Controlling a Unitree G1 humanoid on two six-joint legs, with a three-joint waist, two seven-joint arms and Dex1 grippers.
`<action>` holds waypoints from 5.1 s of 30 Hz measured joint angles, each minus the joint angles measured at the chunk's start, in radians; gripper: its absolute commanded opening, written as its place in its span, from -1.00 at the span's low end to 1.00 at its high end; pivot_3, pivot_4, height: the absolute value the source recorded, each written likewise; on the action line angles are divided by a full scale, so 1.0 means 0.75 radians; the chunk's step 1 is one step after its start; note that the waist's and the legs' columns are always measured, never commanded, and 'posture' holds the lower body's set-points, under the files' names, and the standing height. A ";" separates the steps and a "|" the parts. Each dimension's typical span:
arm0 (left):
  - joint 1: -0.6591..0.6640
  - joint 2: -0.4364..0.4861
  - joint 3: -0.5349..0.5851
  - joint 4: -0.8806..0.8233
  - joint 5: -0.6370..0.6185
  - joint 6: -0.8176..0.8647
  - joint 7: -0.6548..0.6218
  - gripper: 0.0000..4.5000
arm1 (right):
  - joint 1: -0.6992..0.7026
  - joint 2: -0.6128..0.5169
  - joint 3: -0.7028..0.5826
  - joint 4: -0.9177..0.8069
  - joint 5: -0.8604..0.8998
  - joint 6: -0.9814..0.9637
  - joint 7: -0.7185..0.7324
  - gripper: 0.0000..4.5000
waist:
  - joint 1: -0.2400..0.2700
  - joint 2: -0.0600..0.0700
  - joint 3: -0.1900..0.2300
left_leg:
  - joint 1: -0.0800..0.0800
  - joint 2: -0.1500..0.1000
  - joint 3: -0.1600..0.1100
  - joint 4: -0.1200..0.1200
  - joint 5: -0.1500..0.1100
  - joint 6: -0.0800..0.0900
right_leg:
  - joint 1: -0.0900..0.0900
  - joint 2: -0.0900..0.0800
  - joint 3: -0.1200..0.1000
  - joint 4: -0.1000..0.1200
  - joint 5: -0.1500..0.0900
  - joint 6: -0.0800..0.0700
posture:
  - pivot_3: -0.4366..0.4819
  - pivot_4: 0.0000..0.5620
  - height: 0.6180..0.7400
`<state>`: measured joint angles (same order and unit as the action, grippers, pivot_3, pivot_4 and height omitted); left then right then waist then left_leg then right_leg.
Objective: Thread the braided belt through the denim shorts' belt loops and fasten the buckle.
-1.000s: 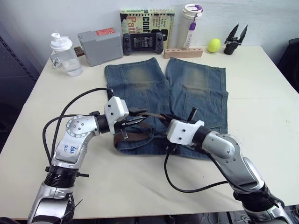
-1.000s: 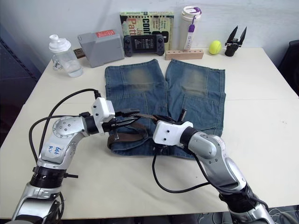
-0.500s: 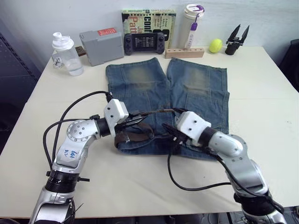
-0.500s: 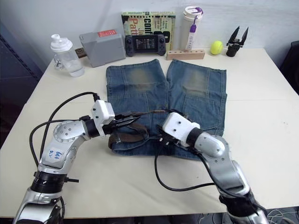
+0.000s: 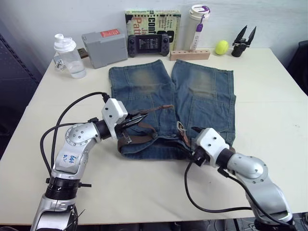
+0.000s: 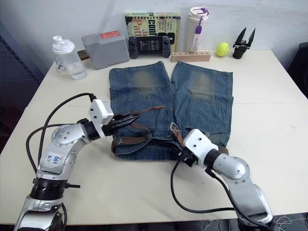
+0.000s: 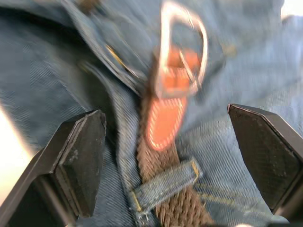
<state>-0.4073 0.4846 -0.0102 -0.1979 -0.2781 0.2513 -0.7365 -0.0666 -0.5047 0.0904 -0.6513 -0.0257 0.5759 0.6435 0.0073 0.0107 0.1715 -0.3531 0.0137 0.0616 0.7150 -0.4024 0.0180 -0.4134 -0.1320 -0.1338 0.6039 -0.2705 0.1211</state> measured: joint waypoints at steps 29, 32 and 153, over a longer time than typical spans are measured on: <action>0.032 0.025 -0.077 0.000 0.044 0.037 -0.026 -1.00 | -0.112 0.272 -0.011 0.090 0.084 0.297 -0.315 -1.00 | -0.005 0.000 0.000 | 0.000 0.000 0.000 0.000 0.000 0.000 | 0.000 0.000 0.000 0.000 0.000 0.000 | -0.05 -0.47 0.76; 0.064 0.035 -0.122 -0.004 0.051 0.076 -0.039 -1.00 | -0.142 0.286 -0.020 0.090 0.098 0.337 -0.332 -1.00 | -0.007 0.000 0.000 | 0.000 0.000 0.000 0.000 0.000 0.000 | 0.000 0.000 0.000 0.000 0.000 0.000 | -0.05 -0.47 0.76; 0.140 -0.046 -0.109 -0.010 0.219 -0.099 0.092 -1.00 | -0.262 0.073 -0.190 0.200 0.723 0.309 -0.038 -1.00 | 0.019 0.000 0.000 | 0.000 0.000 0.000 0.000 0.000 0.000 | 0.000 0.000 0.000 -0.001 0.000 0.000 | -0.05 -0.47 0.76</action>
<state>-0.3022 0.4499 -0.0918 -0.2057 -0.1140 0.1771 -0.6677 -0.2628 -0.4502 -0.0524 -0.5016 0.5165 0.8077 0.6151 0.0213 0.0108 0.1715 -0.3534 0.0140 0.0617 0.7149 -0.4025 0.0181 -0.4137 -0.1320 -0.1339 0.6032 -0.2704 0.1211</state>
